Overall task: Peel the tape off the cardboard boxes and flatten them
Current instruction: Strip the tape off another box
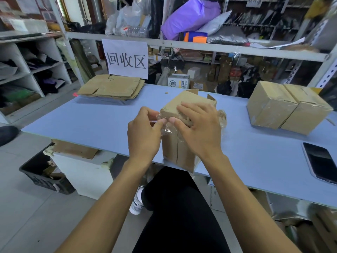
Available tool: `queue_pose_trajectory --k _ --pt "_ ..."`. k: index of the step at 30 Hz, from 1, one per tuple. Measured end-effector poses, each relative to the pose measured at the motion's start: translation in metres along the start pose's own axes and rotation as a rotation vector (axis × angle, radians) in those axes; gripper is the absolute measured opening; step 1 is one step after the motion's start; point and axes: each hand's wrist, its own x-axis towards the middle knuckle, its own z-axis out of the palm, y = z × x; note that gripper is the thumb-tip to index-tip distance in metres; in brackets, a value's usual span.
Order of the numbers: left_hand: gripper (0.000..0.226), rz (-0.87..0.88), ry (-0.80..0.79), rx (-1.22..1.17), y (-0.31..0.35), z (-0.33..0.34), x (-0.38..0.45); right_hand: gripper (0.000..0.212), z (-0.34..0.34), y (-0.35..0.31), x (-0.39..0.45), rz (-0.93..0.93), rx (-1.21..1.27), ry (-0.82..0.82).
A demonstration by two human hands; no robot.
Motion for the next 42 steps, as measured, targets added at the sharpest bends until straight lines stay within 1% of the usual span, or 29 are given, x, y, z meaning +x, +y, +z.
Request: queue_pose_trajectory --k 3,6,9,11,13,15,19,21,22,24,26,28,31,33,35,38,40,42 --pt "0.019 -0.071 0.072 0.044 0.006 0.008 -0.004 0.036 0.005 -0.001 -0.003 0.050 0.018 0.060" --pt "0.020 -0.089 0.083 -0.082 0.014 0.016 -0.007 0.035 0.004 -0.001 -0.002 0.110 0.046 0.109" --pt "0.015 -0.016 0.090 -0.193 0.029 0.019 -0.002 0.036 -0.009 -0.004 -0.003 0.200 0.137 0.212" --pt "0.019 0.054 0.070 -0.207 0.040 0.018 0.007 0.034 -0.024 -0.008 -0.003 0.274 0.209 0.251" --pt "0.026 0.134 0.015 -0.197 0.049 0.015 0.017 0.033 -0.040 -0.010 0.000 0.350 0.206 0.200" --pt "0.028 0.225 -0.054 -0.188 0.057 0.011 0.026 0.037 -0.055 -0.010 0.004 0.385 0.186 0.122" --pt "0.016 0.378 -0.207 -0.112 0.073 0.005 0.042 0.055 -0.059 -0.005 0.008 0.400 0.224 -0.051" --pt "0.013 0.402 -0.321 -0.048 0.073 0.008 0.048 0.056 -0.050 0.000 0.004 0.393 0.274 -0.077" --pt "0.013 0.387 -0.376 -0.038 0.069 0.011 0.050 0.054 -0.046 0.003 0.000 0.390 0.318 -0.088" --pt "0.013 0.351 -0.434 -0.060 0.060 0.021 0.052 0.048 -0.038 0.010 -0.007 0.399 0.424 -0.092" --pt "0.009 0.354 -0.455 -0.073 0.054 0.032 0.052 0.045 -0.034 0.019 -0.011 0.419 0.485 -0.032" --pt "0.009 0.382 -0.472 -0.054 0.050 0.046 0.051 0.041 -0.030 0.029 -0.013 0.438 0.494 0.009" --pt "0.011 0.429 -0.463 0.027 0.041 0.061 0.052 0.034 -0.025 0.042 -0.016 0.493 0.473 -0.031" --pt "0.010 0.498 -0.442 0.089 0.032 0.068 0.053 0.035 -0.024 0.048 -0.018 0.518 0.478 -0.068" --pt "0.014 0.525 -0.411 0.133 0.025 0.074 0.053 0.039 -0.023 0.051 -0.018 0.508 0.474 -0.094" --pt "0.016 0.508 -0.402 0.149 0.020 0.079 0.053 0.051 -0.020 0.052 -0.015 0.515 0.489 -0.120" --pt "0.023 0.544 -0.443 0.169 0.018 0.074 0.059 0.055 -0.019 0.056 -0.015 0.539 0.524 -0.139" --pt "0.031 0.626 -0.549 0.281 0.018 0.066 0.070 0.055 -0.016 0.060 -0.013 0.558 0.567 -0.146"
